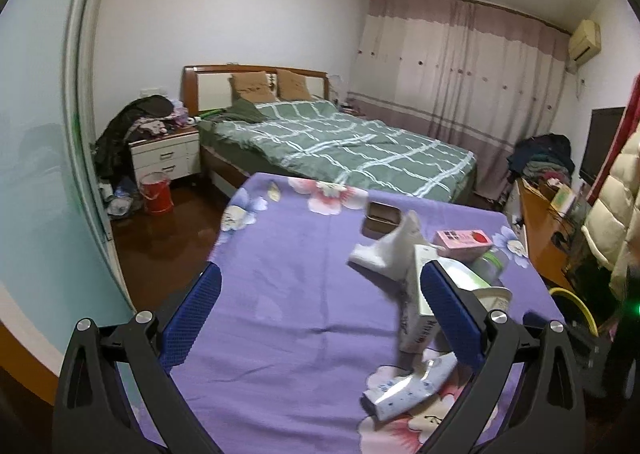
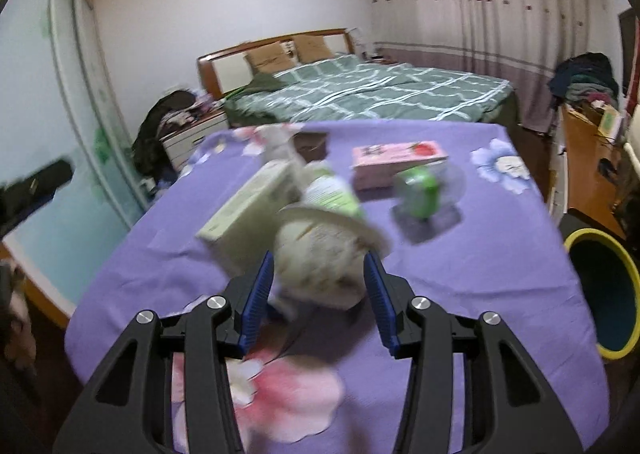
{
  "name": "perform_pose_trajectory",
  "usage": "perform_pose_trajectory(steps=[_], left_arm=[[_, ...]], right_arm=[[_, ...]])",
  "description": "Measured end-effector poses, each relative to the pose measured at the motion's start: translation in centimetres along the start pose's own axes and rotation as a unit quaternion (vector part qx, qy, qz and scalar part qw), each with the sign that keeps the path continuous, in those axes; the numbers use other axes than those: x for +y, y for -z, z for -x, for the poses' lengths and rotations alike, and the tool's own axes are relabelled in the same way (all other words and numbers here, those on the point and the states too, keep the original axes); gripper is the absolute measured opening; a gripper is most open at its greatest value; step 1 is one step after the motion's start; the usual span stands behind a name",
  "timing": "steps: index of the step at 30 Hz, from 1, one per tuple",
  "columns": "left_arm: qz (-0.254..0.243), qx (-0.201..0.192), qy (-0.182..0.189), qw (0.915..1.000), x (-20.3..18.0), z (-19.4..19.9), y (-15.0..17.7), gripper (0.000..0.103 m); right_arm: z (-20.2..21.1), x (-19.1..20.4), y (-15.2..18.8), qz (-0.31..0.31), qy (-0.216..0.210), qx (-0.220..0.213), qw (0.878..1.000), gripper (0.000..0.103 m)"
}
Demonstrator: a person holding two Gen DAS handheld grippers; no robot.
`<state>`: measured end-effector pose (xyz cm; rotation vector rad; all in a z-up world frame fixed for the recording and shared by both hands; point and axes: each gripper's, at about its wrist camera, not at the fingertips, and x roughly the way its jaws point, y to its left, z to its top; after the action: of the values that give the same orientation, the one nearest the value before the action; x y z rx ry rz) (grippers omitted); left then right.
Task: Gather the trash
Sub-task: 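Grasp the grey crumpled wrapper with the right gripper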
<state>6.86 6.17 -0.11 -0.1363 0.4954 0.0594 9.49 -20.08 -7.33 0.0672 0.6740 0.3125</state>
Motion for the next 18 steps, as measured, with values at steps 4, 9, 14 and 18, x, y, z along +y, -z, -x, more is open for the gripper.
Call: perform_pose_trajectory(steps=[4, 9, 14, 18], left_arm=[[-0.001, -0.015, -0.018, 0.9997, 0.9, 1.1, 0.0, 0.098], [0.0, -0.017, -0.02, 0.9997, 1.3, 1.8, 0.4, 0.098], [-0.002, -0.014, -0.019, 0.9997, 1.6, 2.0, 0.8, 0.098], [-0.003, -0.014, -0.019, 0.9997, 1.7, 2.0, 0.9, 0.098]], right_arm=[[-0.9, 2.4, 1.5, 0.016, -0.014, 0.022, 1.0, 0.045], [-2.7, 4.1, 2.8, 0.022, -0.023, 0.053, 0.998, 0.045], [-4.5, 5.5, 3.3, 0.025, -0.027, 0.076, 0.996, 0.045], [-6.0, 6.0, 3.0, 0.024, -0.018, 0.085, 0.996, 0.044]])
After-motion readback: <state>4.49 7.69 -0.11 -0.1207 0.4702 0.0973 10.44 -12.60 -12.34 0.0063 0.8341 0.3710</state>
